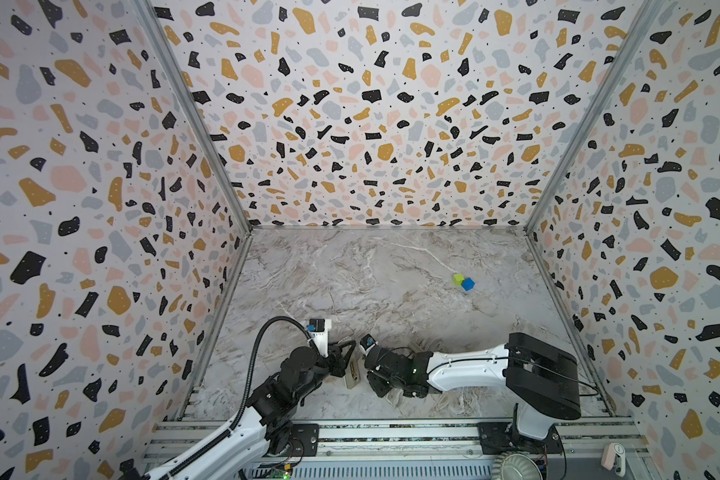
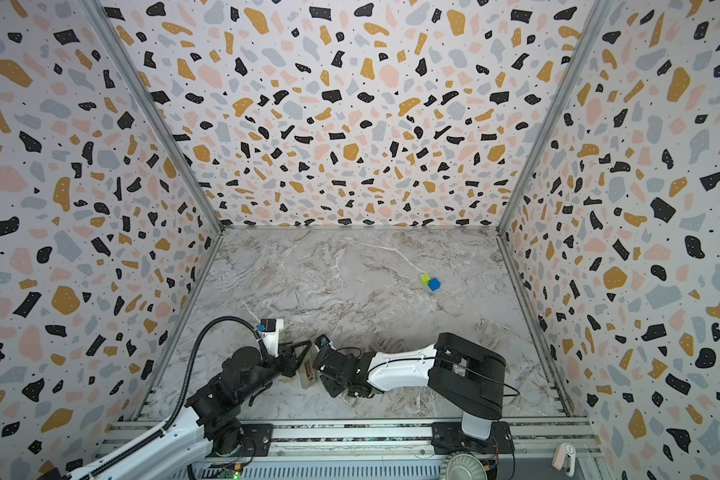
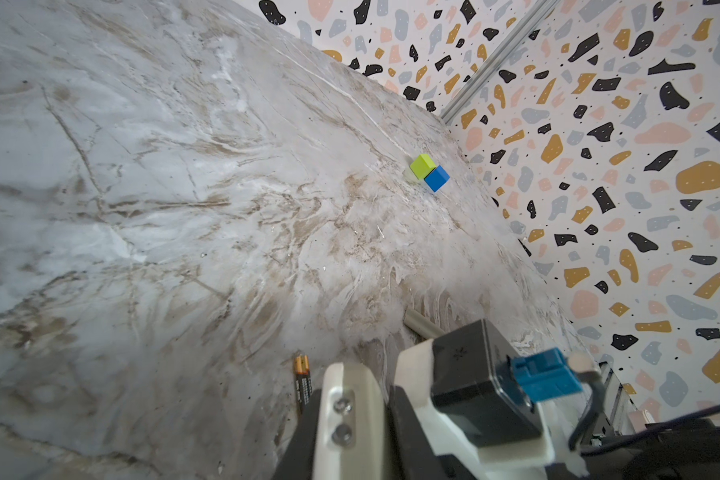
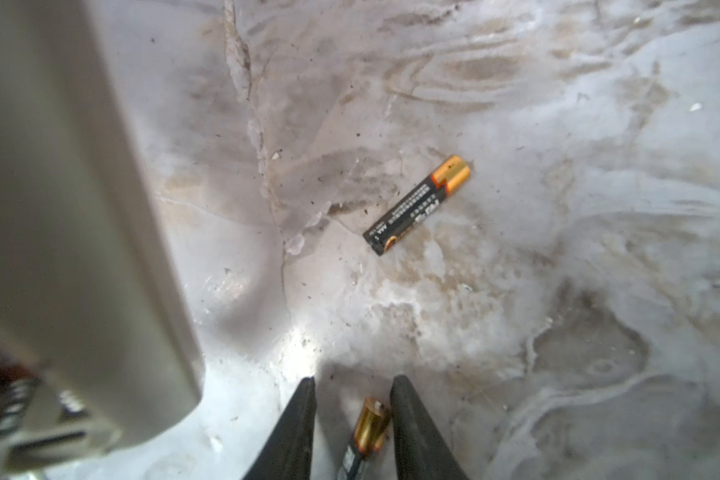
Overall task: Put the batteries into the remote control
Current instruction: 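Close the right gripper on the AA battery's end and lift it, then carry the held battery toward the remote held by the left gripper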
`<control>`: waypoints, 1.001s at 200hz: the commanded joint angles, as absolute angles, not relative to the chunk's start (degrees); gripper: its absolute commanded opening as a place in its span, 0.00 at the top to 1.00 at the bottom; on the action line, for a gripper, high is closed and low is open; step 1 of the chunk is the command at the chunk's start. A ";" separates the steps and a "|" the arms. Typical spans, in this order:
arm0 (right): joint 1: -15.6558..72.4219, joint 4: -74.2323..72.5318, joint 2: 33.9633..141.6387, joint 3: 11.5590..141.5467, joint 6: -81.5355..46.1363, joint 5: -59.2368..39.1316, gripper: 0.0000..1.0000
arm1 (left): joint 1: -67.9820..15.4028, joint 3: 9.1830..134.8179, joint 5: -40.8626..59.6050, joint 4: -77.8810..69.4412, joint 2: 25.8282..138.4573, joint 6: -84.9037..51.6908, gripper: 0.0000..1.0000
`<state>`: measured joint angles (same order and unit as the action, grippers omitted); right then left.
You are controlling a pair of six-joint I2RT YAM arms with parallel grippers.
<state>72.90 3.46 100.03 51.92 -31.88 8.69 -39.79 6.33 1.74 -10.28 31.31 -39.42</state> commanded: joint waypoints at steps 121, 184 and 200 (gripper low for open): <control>71.03 16.49 93.91 47.37 -23.12 7.54 1.00 | -39.38 6.16 7.11 -16.77 32.99 -38.13 1.00; 68.55 28.86 91.68 50.13 -16.80 3.69 1.00 | -39.73 6.78 11.56 -20.18 35.97 -36.56 1.00; 67.96 29.34 93.02 50.34 -16.94 2.91 1.00 | -39.73 6.88 11.85 -20.43 36.14 -36.57 1.00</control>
<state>68.97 22.57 91.90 49.17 -18.70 4.69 -39.81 6.31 10.28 -15.92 36.05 -37.87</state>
